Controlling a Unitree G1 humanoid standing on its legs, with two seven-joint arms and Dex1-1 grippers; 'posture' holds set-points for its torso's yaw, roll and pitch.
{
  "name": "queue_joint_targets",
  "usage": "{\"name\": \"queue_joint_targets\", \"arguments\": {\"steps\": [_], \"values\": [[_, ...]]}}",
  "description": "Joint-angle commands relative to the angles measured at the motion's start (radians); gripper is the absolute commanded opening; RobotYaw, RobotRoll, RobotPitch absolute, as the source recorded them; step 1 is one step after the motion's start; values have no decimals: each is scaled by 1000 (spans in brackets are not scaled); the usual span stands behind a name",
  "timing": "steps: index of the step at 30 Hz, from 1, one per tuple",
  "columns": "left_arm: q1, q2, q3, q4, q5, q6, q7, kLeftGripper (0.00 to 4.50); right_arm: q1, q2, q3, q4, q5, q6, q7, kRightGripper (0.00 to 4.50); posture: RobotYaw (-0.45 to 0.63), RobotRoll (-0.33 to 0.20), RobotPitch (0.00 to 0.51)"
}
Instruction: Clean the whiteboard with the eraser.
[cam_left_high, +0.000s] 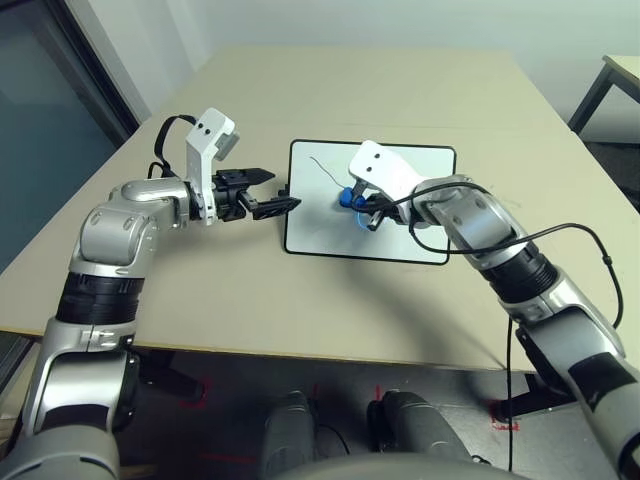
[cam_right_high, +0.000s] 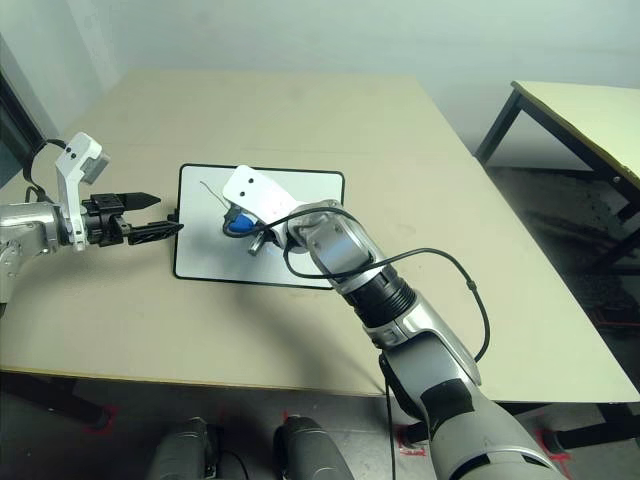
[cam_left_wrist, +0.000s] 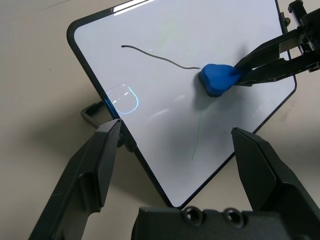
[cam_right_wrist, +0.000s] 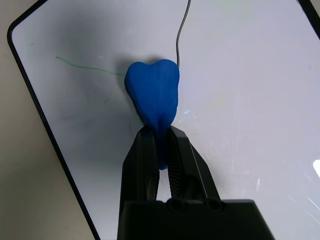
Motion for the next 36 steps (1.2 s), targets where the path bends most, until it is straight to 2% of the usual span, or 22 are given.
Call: {"name": "queue_joint_targets", "arguments": {"steps": [1, 6, 15, 18, 23, 29, 31, 36], "values": [[7, 1, 2, -16, -6, 8, 2, 4500, -65, 11, -33, 71, -31, -44, -27, 205, -113, 0, 48], [11, 1, 3, -17, -10, 7, 5, 4500, -92, 29, -42, 107, -39, -55, -31, 205, -111, 0, 48], [21, 6, 9, -25, -17, 12, 10, 4500, 73, -19, 94, -175, -7, 142, 46, 204, -109, 0, 53], [18, 8, 12, -20, -17, 11, 10, 4500, 60, -18, 93, -152, -14, 133, 44, 204, -107, 0, 54], [16, 13, 16, -15, -15, 8, 9, 4500, -54, 40, 9, 30, -41, 23, -12, 204, -106, 0, 58], [12, 19, 19, -10, -15, 8, 8, 4500, -141, 78, -32, 178, -55, -64, -38, 198, -104, 0, 62], [7, 25, 20, -4, -13, 7, 6, 4500, -126, 71, -11, 170, -57, -54, -22, 198, -99, 0, 64], [-3, 49, 21, 1, -11, 7, -4, 4500, -16, 16, 83, 3, -39, 65, 44, 193, -93, 0, 71]]}}
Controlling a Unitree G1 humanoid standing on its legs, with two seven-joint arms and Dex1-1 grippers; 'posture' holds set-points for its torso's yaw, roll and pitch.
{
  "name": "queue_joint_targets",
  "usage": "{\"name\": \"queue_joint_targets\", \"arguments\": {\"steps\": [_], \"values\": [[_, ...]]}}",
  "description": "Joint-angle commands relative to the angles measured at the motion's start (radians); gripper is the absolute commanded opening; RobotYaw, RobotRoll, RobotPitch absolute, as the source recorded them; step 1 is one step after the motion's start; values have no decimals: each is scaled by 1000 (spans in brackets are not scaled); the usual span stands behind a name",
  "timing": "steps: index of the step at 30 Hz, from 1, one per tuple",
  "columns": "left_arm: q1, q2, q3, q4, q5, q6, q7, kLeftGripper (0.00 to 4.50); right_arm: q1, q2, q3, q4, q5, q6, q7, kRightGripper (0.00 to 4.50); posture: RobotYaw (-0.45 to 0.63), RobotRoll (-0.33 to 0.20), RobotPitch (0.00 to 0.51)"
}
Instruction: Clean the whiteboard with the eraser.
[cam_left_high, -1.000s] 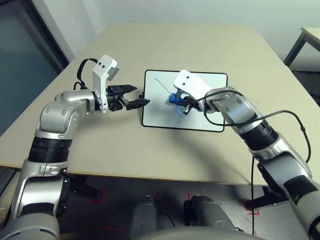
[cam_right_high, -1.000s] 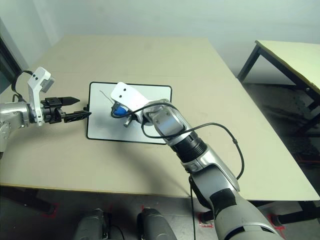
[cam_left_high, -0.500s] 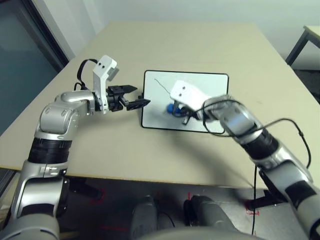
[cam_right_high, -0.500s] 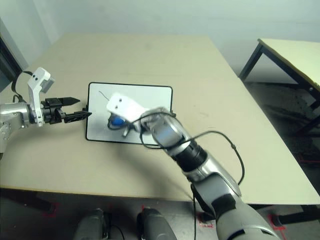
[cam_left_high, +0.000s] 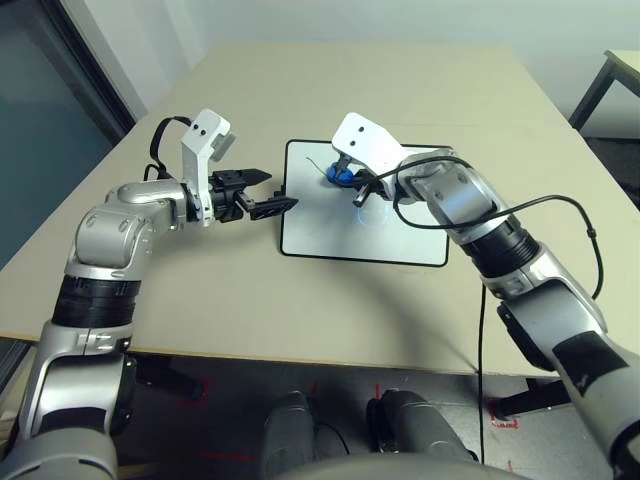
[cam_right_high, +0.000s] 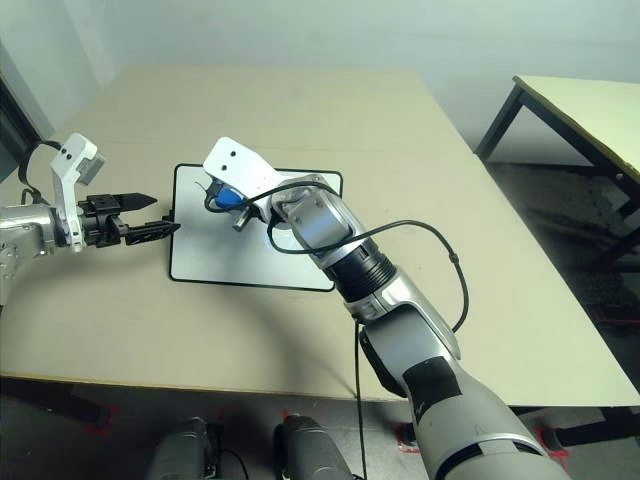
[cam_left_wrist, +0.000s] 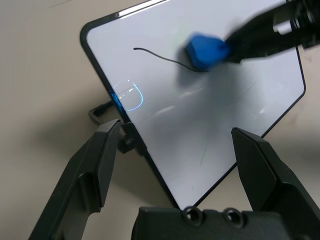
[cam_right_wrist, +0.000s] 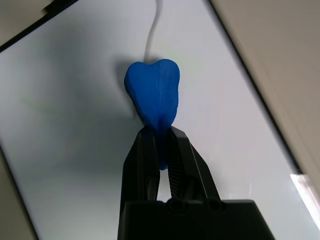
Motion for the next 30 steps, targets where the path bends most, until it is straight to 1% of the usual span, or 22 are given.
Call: {"name": "queue_joint_targets", "arguments": {"steps": [1, 5, 7, 11, 14, 17, 20, 24, 27, 30], "values": [[-8, 21, 5, 5, 2, 4, -9, 4500, 64, -28, 73, -56, 0, 86, 34, 190, -92, 0, 72], [-10, 31, 5, 5, 1, 4, -12, 4500, 74, -42, 91, -69, -4, 103, 52, 189, -86, 0, 71], [-11, 32, 4, 5, 1, 3, -13, 4500, 51, -29, 74, -25, -14, 77, 41, 189, -84, 0, 69], [-12, 35, 4, 3, 1, 2, -14, 4500, -39, 10, 1, 135, -36, -25, -15, 189, -79, 0, 65], [-11, 36, 4, 2, 1, 1, -16, 4500, -71, 21, -12, 203, -40, -61, -21, 188, -77, 0, 61], [-10, 37, 4, 2, 0, 0, -16, 4500, -57, 15, 11, 187, -40, -48, -2, 187, -75, 0, 59], [-10, 37, 6, 1, 0, -1, -15, 4500, -5, -10, 66, 102, -37, 14, 42, 187, -75, 0, 58], [-13, 34, 4, 7, 1, -5, -17, 4500, 46, -28, 98, 23, -32, 61, 64, 187, -79, 0, 57], [-17, 31, 1, 12, 2, -8, -17, 4500, 33, -20, 91, 42, -38, 49, 63, 187, -79, 0, 57], [-20, 29, 0, 14, 3, -9, -17, 4500, -21, 16, 44, 129, -45, -9, 33, 187, -77, 0, 58]]}}
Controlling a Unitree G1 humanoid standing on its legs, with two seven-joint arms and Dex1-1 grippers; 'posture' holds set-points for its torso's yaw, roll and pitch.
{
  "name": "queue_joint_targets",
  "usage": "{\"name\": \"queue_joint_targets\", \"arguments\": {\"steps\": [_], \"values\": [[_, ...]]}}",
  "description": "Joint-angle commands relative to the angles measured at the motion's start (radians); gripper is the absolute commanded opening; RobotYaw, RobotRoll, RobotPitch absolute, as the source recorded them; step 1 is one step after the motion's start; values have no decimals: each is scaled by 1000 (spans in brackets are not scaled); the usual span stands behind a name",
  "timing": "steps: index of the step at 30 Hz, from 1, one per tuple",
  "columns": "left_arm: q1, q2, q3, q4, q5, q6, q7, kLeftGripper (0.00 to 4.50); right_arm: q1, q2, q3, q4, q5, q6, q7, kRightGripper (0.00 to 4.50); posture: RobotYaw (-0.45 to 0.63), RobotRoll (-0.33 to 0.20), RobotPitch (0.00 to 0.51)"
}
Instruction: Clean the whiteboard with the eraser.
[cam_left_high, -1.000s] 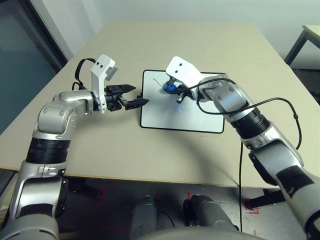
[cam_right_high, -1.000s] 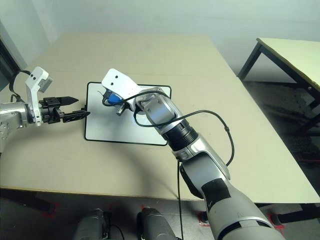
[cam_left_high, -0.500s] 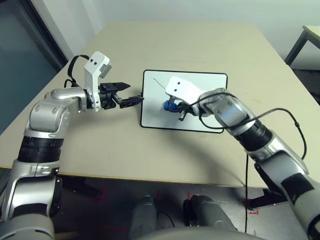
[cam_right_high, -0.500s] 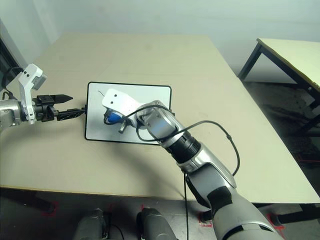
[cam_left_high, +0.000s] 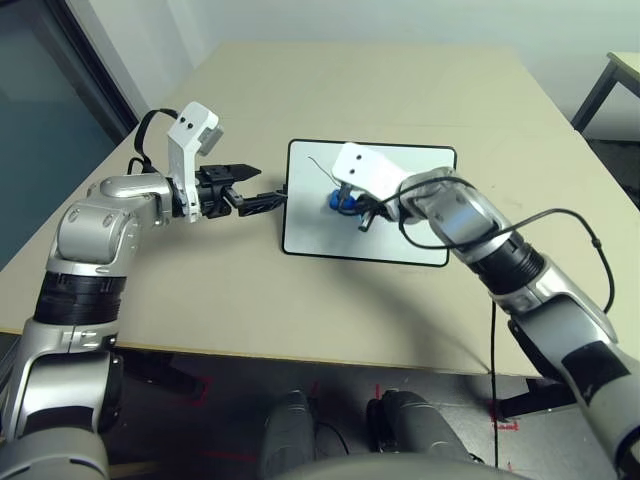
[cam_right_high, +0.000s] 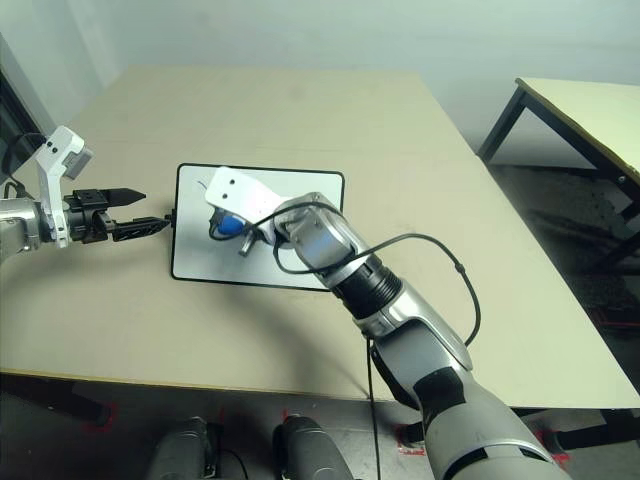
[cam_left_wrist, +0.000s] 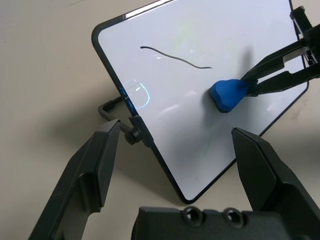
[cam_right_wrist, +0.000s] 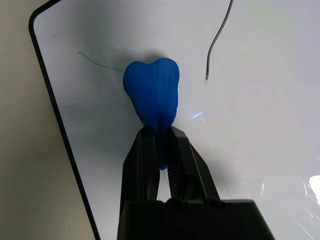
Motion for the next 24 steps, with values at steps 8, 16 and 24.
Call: {"name": "queue_joint_targets", "arguments": {"steps": [8, 16, 24], "values": [[-3, -2, 6, -2, -1, -2, 0, 4500, -145, 107, -110, 306, -30, -166, -99, 186, -66, 0, 53], [2, 0, 16, -9, -6, 2, 8, 4500, -39, 113, -45, 161, -31, -84, -52, 185, -57, 0, 55], [10, 5, 31, -20, -7, 11, 12, 4500, -36, 134, -43, 167, -33, -86, -48, 174, -41, 0, 58]]}}
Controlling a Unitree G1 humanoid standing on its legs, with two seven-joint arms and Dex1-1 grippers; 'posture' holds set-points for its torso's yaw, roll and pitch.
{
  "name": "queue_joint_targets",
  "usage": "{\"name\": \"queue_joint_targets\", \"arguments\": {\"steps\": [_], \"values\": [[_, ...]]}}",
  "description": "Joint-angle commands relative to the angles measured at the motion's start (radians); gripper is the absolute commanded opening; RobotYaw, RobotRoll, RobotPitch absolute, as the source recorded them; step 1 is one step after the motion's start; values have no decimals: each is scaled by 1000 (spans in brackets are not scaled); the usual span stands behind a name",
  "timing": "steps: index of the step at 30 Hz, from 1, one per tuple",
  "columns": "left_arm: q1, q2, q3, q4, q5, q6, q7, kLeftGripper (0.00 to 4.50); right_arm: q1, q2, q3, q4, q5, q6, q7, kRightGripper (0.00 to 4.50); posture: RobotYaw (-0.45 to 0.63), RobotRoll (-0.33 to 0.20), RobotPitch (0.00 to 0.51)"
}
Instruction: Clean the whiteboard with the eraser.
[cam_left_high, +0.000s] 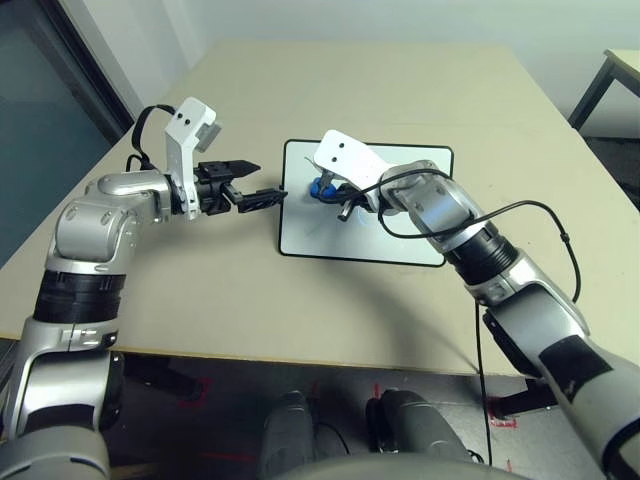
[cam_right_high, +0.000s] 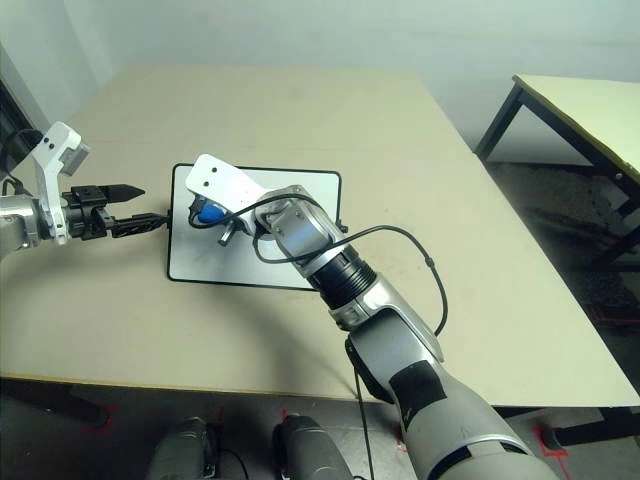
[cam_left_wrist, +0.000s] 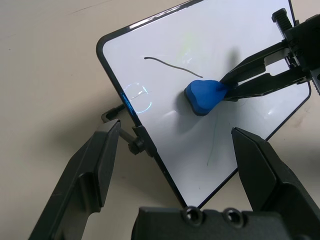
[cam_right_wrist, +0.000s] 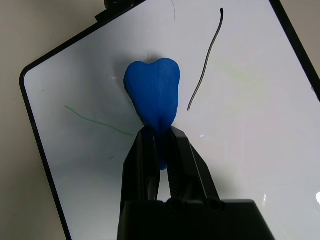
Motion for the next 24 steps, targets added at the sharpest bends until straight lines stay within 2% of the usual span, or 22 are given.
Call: {"name": "queue_joint_targets", "arguments": {"steps": [1, 6, 10, 13, 20, 24], "values": [[10, 8, 9, -18, -6, 11, 4, 4500, -6, 19, 5, 71, -16, -9, -8, 174, -38, 0, 59], [23, 13, 18, -36, -12, 20, 8, 4500, -122, 56, -81, 234, -16, -121, -59, 174, -32, 0, 59], [27, 13, 21, -42, -11, 26, 10, 4500, -142, 77, -97, 274, -15, -150, -68, 173, -29, 0, 57], [27, 13, 23, -45, -12, 29, 12, 4500, -106, 81, -77, 237, -17, -127, -54, 172, -30, 0, 57], [19, 12, 23, -41, -14, 31, 11, 4500, 76, 43, 18, 1, -20, 11, -3, 169, -33, 0, 59], [15, 12, 21, -38, -13, 32, 10, 4500, 97, 33, 29, -33, -20, 39, 4, 169, -34, 0, 62]]}}
